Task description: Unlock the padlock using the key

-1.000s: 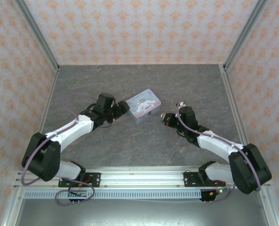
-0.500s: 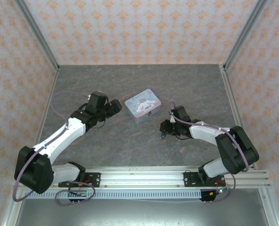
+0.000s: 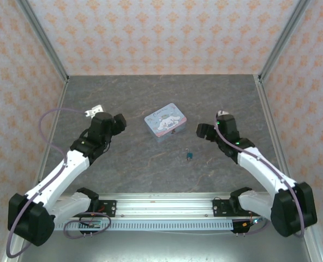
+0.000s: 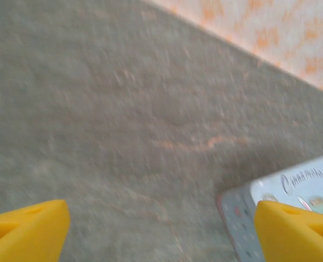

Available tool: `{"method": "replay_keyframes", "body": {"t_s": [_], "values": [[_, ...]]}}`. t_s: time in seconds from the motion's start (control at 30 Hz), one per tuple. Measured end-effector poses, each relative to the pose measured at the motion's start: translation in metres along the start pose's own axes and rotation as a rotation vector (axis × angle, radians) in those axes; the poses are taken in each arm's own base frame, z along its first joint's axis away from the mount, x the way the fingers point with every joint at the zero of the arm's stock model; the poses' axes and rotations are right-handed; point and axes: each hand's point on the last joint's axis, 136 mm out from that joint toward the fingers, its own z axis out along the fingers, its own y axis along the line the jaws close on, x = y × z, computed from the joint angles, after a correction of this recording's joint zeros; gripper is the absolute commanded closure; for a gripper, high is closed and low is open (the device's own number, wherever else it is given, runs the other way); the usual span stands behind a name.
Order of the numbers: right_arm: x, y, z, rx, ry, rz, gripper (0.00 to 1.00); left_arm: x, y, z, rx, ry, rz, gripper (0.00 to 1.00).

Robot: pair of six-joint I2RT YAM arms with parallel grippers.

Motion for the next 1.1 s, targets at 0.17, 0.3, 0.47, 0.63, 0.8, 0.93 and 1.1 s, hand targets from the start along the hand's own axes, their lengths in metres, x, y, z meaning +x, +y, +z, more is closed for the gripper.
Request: {"method": "replay_keyframes", "body": {"t_s": [0.17,0.3,0.47,0.63,0.8,0.93,1.1], "values": [[-0.035,-0.056,-0.016,0.177,-0.184,-0.015,0.01,-0.017,0.028,0.000,-0.113,-0.177,0.137,0.03],[-0.026,-0.103,-0.007,0.298,-0.252,-0.021,0.01,-0.015,0.050,0.012,-0.209,-0.202,0.228,0.03],[-0.004,-0.139,0.024,0.350,-0.248,0.010,0.01,0.008,0.072,0.031,-0.269,-0.173,0.335,0.02],[-0.003,-0.138,0.050,0.302,-0.275,-0.014,0.01,0.014,0.078,0.042,-0.243,-0.197,0.366,0.01],[-0.004,-0.134,0.068,0.257,-0.294,-0.033,0.01,0.027,0.092,0.059,-0.238,-0.203,0.358,0.01],[-0.014,-0.131,0.074,0.246,-0.294,-0.044,0.01,0.029,0.099,0.069,-0.235,-0.197,0.354,0.01],[-0.026,-0.127,0.074,0.237,-0.318,-0.047,0.01,0.030,0.103,0.092,-0.217,-0.195,0.342,0.01]]}}
